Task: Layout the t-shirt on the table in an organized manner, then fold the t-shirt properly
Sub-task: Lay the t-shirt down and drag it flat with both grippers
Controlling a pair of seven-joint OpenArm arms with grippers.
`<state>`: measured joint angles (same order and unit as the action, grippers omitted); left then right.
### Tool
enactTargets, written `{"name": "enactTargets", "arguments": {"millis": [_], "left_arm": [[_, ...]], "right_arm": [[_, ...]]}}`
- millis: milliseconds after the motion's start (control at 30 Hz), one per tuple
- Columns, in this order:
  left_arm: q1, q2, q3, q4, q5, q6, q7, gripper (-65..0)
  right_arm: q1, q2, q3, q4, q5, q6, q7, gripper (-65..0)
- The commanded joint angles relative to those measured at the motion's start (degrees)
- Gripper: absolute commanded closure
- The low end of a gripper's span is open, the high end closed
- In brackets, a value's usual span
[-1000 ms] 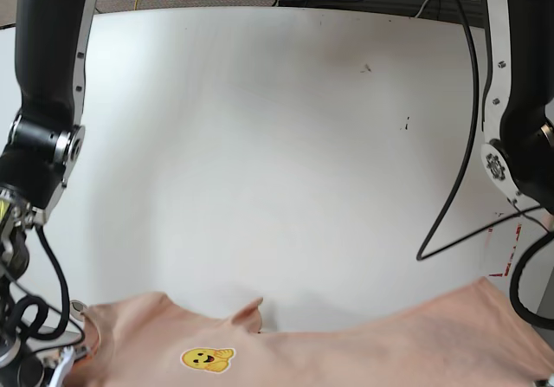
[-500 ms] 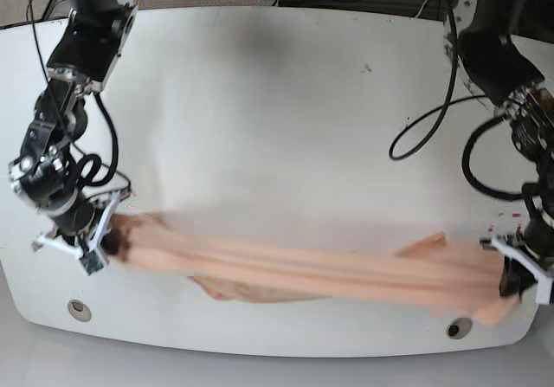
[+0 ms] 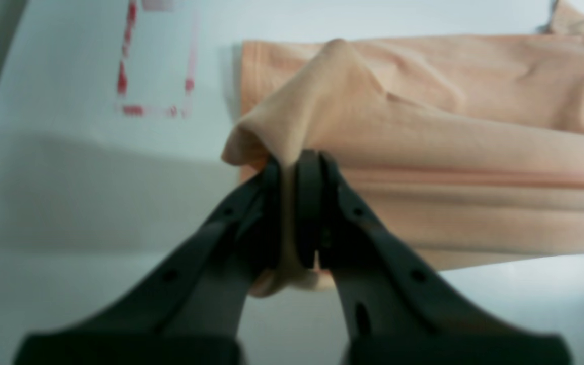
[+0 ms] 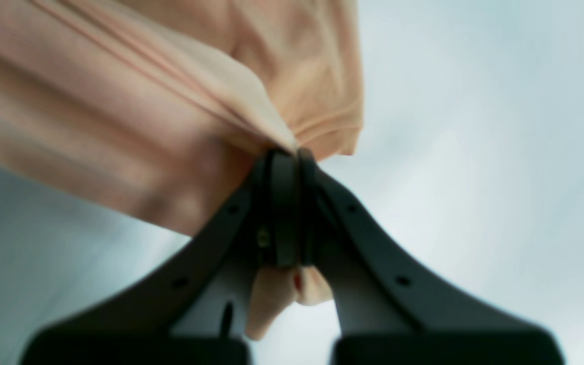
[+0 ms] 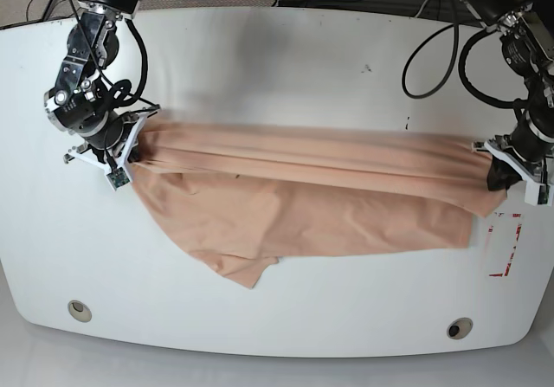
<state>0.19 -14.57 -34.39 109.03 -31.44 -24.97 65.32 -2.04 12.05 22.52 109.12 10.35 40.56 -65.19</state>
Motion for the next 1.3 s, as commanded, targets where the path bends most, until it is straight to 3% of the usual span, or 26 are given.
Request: {"name": "enactTargets", "arguments": {"millis": [0,333,633,1267], "left_arm": [[2.5,-1.21,-0.82,1.08,0.45,0.4,-1.8,-0.4],[9.97,-2.44,-1.96,1.08,0.45,-0.04,-1.8,-0.4],[13.92,-2.53,-2.14,1.08,0.89,-5.05,-1.8,-0.4],[22.45,-2.53,-2.14,1.08,0.8,-5.14,-1.54,-0.4]], "right_arm": [[-1.08,1.18,0.82,1.16,-2.13,-0.56,-0.09,-0.8],[-6.44,1.26,0.82,1.16,-2.22,-0.56,-0.09,-0.8],[-10.4,0.47,0.64,1.16,-2.04,-0.56,-0.09,-0.8],[-16.73,-2.16,0.38,3.1,-2.04,-0.56,-0.53,-1.4]]}}
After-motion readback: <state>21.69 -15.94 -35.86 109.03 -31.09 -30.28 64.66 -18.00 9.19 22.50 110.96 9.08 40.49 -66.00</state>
